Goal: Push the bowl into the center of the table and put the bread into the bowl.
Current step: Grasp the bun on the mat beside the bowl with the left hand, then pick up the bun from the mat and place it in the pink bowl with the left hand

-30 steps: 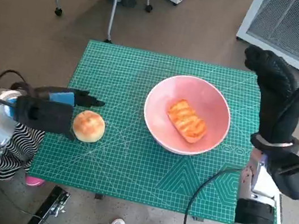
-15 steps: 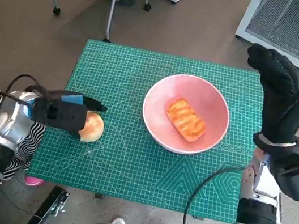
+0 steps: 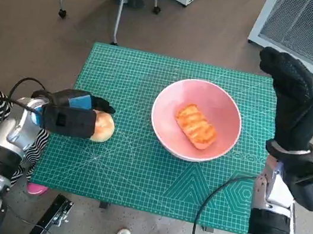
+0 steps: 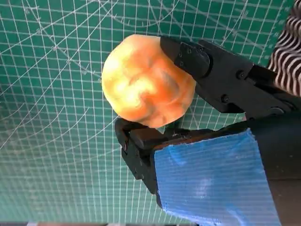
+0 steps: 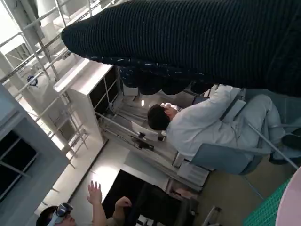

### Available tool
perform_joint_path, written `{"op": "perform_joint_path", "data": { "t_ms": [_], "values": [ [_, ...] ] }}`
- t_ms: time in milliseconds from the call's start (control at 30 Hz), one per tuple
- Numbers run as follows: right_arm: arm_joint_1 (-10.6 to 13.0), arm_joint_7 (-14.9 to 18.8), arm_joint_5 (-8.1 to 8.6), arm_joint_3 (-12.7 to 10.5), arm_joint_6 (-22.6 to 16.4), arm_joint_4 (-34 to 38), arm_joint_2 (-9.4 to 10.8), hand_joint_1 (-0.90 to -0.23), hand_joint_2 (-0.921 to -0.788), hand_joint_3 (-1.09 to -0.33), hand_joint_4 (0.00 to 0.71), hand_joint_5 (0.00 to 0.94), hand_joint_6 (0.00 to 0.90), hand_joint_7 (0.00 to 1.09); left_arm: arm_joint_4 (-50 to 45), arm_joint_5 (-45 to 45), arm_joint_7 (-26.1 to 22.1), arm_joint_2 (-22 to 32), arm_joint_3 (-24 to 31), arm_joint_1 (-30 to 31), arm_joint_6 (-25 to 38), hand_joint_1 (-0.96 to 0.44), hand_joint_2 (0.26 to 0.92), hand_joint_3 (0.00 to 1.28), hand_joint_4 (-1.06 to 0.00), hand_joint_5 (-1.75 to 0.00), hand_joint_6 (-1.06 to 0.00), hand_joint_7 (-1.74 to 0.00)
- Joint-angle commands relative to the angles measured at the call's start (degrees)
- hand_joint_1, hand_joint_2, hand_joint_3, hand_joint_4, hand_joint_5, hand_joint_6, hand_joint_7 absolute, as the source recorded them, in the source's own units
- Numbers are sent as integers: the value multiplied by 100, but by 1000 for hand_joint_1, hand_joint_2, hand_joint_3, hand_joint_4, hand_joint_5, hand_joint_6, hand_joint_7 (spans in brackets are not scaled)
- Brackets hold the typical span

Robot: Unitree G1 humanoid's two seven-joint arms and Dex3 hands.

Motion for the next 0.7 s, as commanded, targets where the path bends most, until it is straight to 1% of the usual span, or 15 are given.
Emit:
{"op": "perform_joint_path", "data": {
  "t_ms": [33, 100, 167, 233, 467, 600, 700],
  "values": [
    [122, 15, -21, 0, 78, 45, -41, -740, -921, -687, 167, 0, 43, 465, -258, -145, -63, 60, 72, 259, -178, -28, 879, 84, -778, -975, -660, -1082],
    [119, 21, -16, 0, 86, 50, -45, -740, -921, -687, 166, 0, 42, 465, -492, -271, -96, 115, 188, 346, -225, -11, 885, 66, -777, -1035, -683, -1085],
    [118, 19, -22, 3, 91, 53, -48, -740, -921, -687, 166, 0, 42, 465, -773, -473, -158, 180, 344, 447, -300, -5, 887, 58, -778, -1054, -694, -1083],
    [114, 19, -23, 2, 93, 59, -52, -740, -921, -687, 166, 0, 42, 465, -949, -593, -209, 209, 443, 510, -326, -2, 888, 53, -779, -1064, -700, -1082],
    [87, 15, -30, 4, 122, 75, -70, -740, -921, -687, 163, 0, 41, 465, -2013, -1219, -443, 256, 961, 641, -267, 2, 889, 48, -781, -1082, -708, -1070],
    [62, 21, -18, 6, 160, 80, -73, -740, -921, -687, 161, 0, 41, 465, -2522, -1444, -401, 159, 1196, 553, -99, 2, 890, 47, -784, -1080, -707, -1070],
    [51, 25, -11, 8, 181, 79, -68, -740, -921, -687, 161, 0, 40, 465, -2804, -1543, -237, -7, 1318, 426, -18, 2, 890, 46, -787, -1075, -703, -1075]
  ]
}}
